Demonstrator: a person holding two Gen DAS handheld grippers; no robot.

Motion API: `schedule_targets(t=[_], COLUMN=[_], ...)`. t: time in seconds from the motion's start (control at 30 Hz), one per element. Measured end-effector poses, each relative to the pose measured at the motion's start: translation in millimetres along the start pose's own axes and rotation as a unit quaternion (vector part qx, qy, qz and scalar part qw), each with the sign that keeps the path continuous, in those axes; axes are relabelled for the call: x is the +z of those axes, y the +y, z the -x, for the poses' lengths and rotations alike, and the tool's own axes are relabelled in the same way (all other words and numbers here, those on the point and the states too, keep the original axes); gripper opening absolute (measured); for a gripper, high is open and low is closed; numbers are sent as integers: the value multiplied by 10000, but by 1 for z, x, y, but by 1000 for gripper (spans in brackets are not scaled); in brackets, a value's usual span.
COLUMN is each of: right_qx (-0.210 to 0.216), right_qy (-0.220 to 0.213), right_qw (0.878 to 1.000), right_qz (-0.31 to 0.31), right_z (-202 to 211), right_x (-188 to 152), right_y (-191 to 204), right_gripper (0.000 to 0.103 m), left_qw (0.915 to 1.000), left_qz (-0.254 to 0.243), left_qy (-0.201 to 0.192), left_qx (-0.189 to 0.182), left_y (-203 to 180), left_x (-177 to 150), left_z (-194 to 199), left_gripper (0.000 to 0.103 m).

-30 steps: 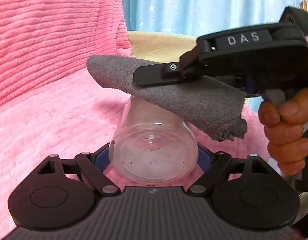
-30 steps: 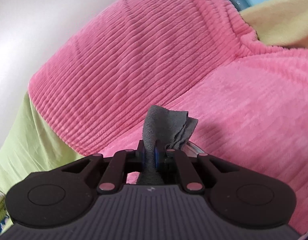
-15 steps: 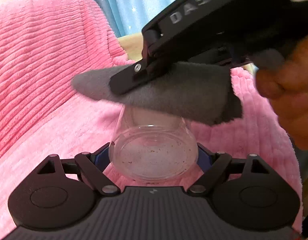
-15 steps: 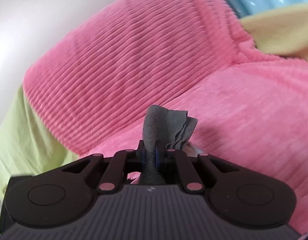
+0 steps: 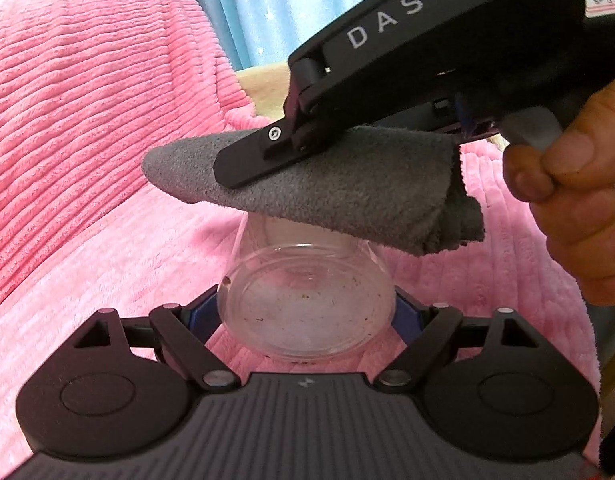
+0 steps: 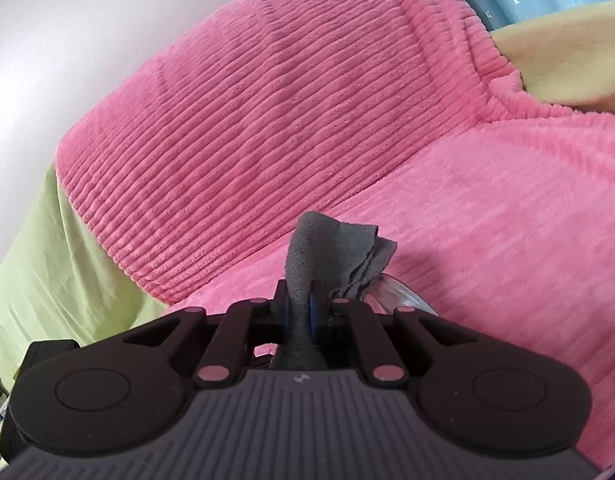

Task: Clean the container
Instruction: 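Hold the jar in the left gripper while the right gripper rubs the cloth over its side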

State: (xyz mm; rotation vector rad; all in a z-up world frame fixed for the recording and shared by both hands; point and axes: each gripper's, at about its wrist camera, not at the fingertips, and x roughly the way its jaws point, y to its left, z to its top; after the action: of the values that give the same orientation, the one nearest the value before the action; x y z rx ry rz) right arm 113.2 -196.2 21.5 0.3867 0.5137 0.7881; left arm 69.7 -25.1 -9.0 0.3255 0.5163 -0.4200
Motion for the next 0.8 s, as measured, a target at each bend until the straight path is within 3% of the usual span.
schedule_targets(t=[0.17, 0.23, 0.33, 0.4, 0.53, 0.6, 0.67, 0.8], right_qx=[14, 17, 28, 37, 123, 363, 547, 115], right_qy=[2, 2, -2, -2, 76, 224, 388, 157], right_qw=[10000, 10000, 10000, 10000, 9998, 9990, 9977, 9995], right_qz=[-20, -19, -32, -39, -97, -126, 61, 238], right_z=[-1, 0, 0, 0, 3, 4, 2, 4], right_x=[1, 0, -1, -1, 0, -2, -4, 2], right_y=[-2, -2, -2, -2, 0, 4, 10, 5], right_gripper=[6, 6, 6, 6, 7, 7, 7, 6], left_qw=[9997, 9975, 9848, 9823, 9909, 9996, 9970, 9951], left_qz=[201, 627, 1539, 1656, 1219, 260, -604, -815], left_qy=[61, 140, 143, 110, 71, 69, 81, 64], left_qx=[-96, -302, -797, -869, -570, 32, 485, 549], left_y=[5, 14, 36, 39, 28, 10, -8, -14], left_x=[0, -1, -5, -6, -3, -1, -3, -3], left_z=[-3, -5, -8, -8, -6, -4, -4, -6], left_gripper=[85, 86, 86, 85, 85, 85, 85, 85])
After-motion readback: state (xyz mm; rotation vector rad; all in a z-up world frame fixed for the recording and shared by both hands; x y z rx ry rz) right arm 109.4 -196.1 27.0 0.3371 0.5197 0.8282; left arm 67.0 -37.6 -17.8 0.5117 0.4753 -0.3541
